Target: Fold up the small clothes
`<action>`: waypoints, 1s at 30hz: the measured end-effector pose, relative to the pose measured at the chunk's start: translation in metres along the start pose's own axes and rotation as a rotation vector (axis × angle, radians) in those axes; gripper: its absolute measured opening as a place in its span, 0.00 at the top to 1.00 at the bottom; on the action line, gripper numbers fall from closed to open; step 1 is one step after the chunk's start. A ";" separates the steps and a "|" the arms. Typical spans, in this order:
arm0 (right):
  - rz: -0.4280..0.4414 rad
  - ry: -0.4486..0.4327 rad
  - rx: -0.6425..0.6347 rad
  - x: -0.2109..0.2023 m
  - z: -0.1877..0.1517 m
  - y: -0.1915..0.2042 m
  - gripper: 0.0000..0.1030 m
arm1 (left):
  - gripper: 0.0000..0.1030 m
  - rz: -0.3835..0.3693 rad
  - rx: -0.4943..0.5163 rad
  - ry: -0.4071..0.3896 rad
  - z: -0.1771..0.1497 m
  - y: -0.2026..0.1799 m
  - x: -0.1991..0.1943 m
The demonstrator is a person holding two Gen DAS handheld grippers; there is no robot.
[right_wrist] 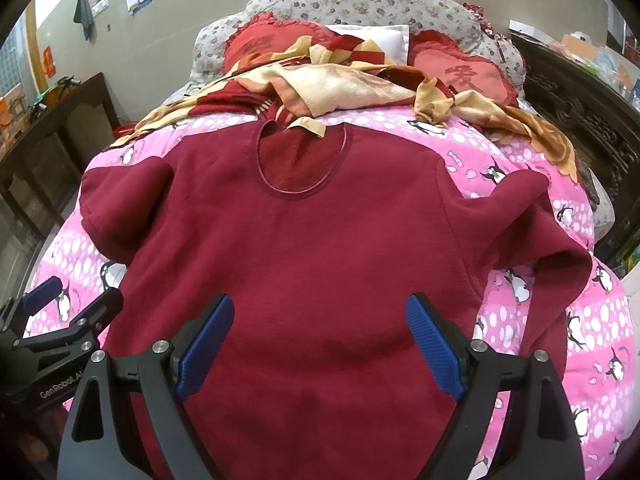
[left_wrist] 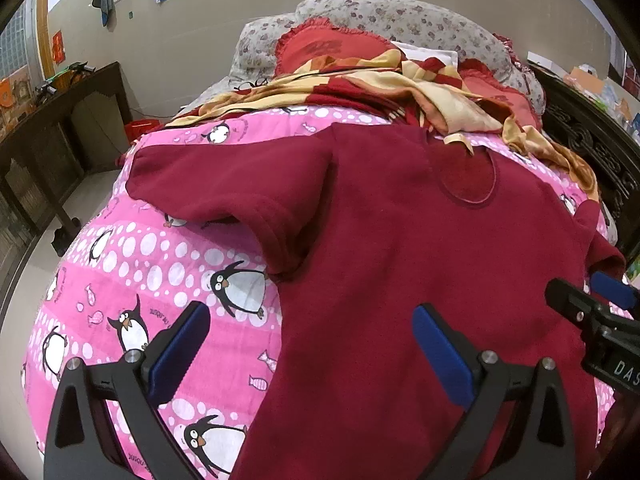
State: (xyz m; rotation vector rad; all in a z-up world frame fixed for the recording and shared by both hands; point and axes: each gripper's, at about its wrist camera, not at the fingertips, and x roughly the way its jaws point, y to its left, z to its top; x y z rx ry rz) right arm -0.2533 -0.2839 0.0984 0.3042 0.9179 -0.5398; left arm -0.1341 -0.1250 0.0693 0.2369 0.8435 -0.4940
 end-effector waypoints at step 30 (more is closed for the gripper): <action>0.022 0.046 -0.024 0.029 0.003 0.020 0.05 | 0.00 0.009 -0.036 0.033 0.003 0.014 0.020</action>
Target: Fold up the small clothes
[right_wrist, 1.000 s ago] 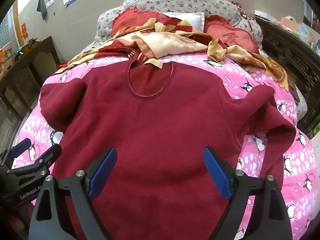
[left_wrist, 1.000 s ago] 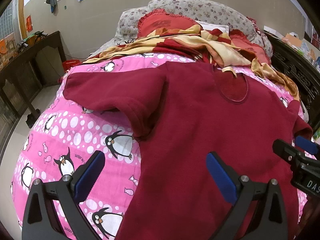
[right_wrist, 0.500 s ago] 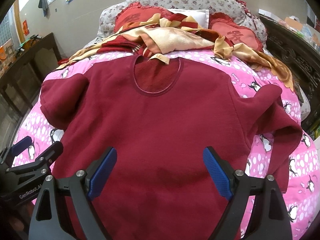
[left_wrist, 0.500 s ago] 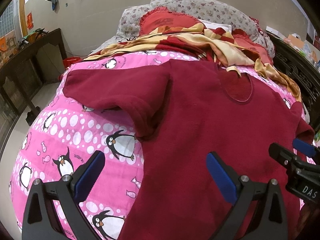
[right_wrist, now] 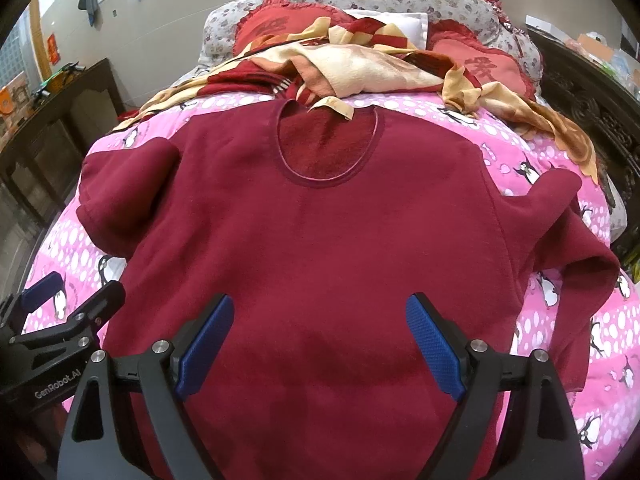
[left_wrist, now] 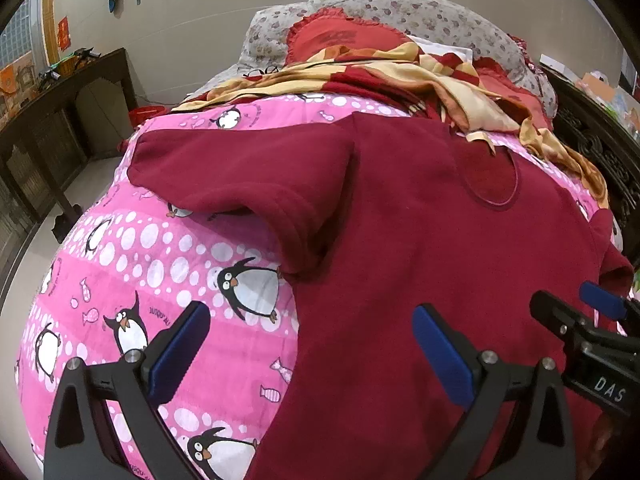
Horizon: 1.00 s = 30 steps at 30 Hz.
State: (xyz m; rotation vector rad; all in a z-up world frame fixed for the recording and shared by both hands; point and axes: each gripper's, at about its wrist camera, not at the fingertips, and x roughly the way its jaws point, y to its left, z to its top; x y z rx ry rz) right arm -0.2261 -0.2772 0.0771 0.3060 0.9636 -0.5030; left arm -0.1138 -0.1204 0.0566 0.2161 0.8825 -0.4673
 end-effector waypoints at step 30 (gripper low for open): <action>0.028 0.039 -0.022 0.029 0.009 0.013 0.05 | 0.00 0.109 -0.178 -0.019 0.050 0.116 0.030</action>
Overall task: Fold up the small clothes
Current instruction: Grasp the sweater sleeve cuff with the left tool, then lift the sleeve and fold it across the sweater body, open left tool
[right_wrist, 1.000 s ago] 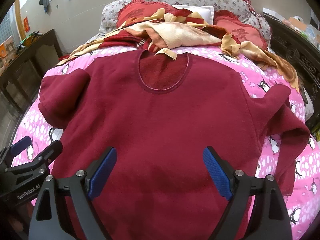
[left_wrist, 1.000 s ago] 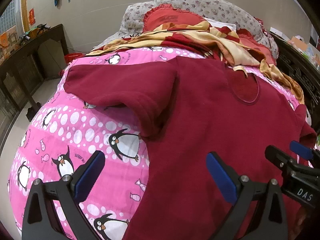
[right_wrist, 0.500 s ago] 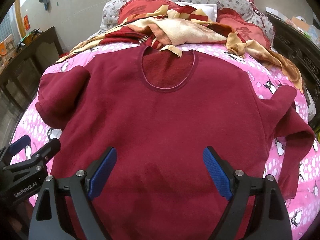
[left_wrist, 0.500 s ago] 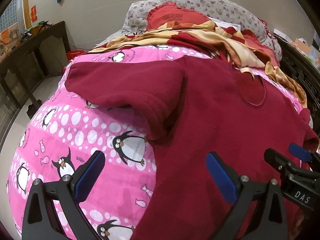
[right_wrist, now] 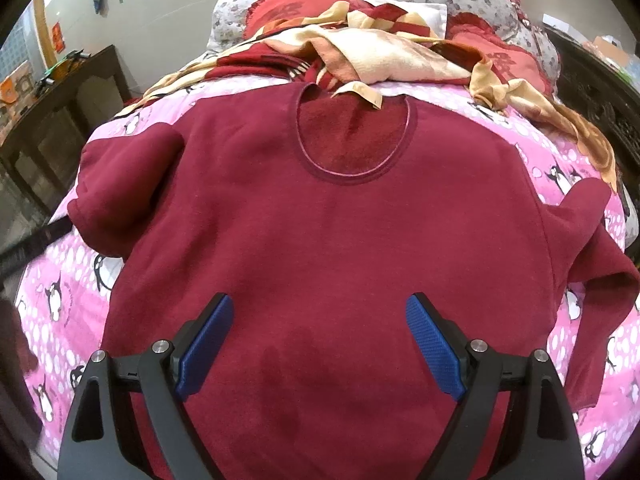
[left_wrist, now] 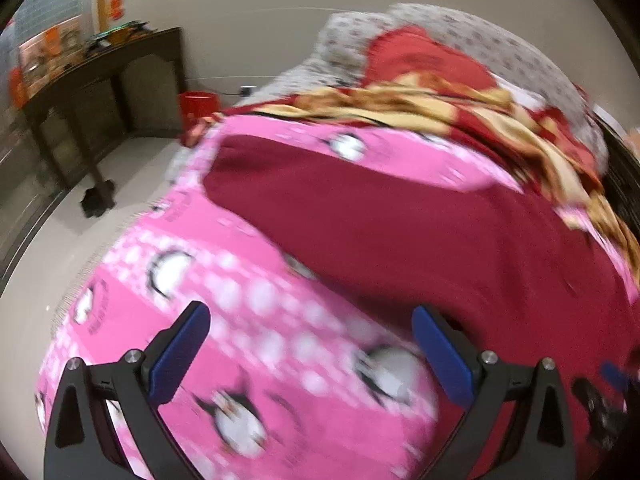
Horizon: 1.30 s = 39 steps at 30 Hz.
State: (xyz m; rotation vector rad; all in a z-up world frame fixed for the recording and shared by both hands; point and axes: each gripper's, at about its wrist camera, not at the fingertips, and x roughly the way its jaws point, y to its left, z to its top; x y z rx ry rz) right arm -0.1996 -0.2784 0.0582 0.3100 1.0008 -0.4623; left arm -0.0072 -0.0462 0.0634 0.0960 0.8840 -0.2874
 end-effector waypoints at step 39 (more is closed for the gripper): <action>0.002 0.038 0.075 0.015 -0.001 -0.031 0.05 | 0.90 -0.305 -0.330 -0.002 0.093 0.088 0.038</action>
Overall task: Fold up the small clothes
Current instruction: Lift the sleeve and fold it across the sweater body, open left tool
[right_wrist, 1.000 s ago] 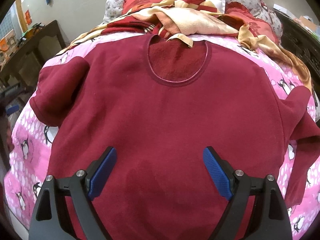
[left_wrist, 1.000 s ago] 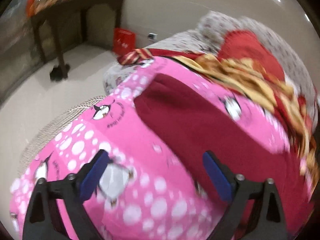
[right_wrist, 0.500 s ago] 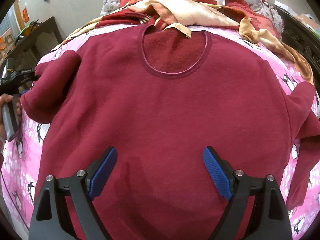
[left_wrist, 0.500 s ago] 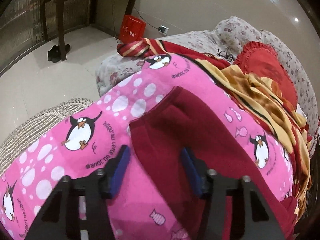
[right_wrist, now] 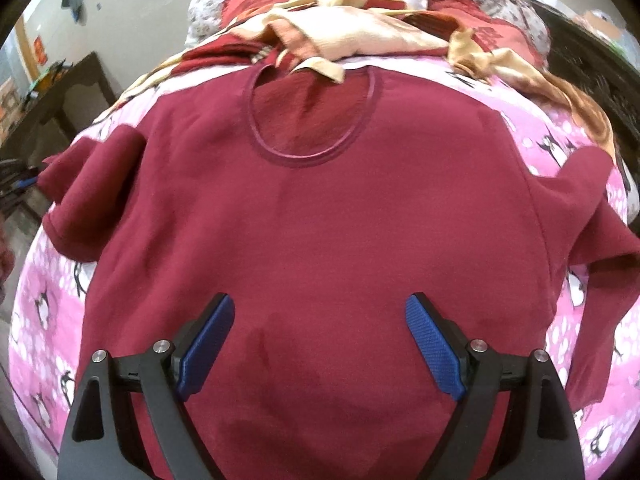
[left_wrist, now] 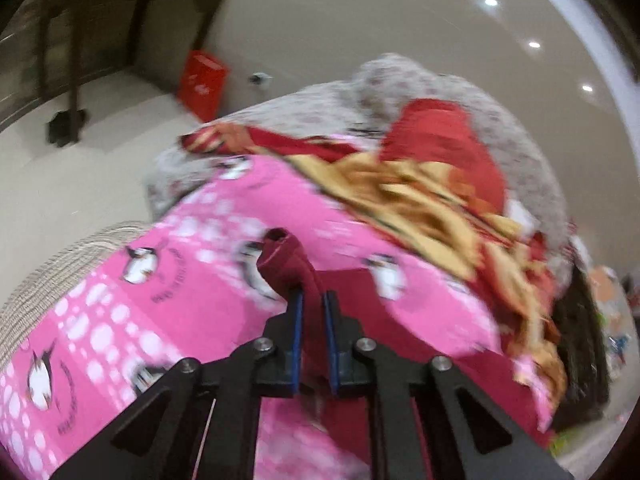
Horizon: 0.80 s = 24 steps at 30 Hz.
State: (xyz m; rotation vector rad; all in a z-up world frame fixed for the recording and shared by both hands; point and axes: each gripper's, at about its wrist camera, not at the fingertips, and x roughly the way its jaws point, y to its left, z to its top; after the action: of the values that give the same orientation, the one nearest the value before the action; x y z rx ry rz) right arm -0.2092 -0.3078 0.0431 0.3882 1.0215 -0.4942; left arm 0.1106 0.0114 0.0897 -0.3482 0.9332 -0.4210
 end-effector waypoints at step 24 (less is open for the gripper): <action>-0.006 -0.107 0.217 -0.050 -0.005 -0.095 0.05 | 0.82 -0.295 0.525 0.371 -0.242 -0.231 0.015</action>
State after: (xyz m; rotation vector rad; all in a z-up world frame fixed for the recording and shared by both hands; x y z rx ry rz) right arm -0.2872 -0.3733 0.0769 0.5454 0.8682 -0.6272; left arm -0.1274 -0.2216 0.0534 0.0814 1.0911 -1.0012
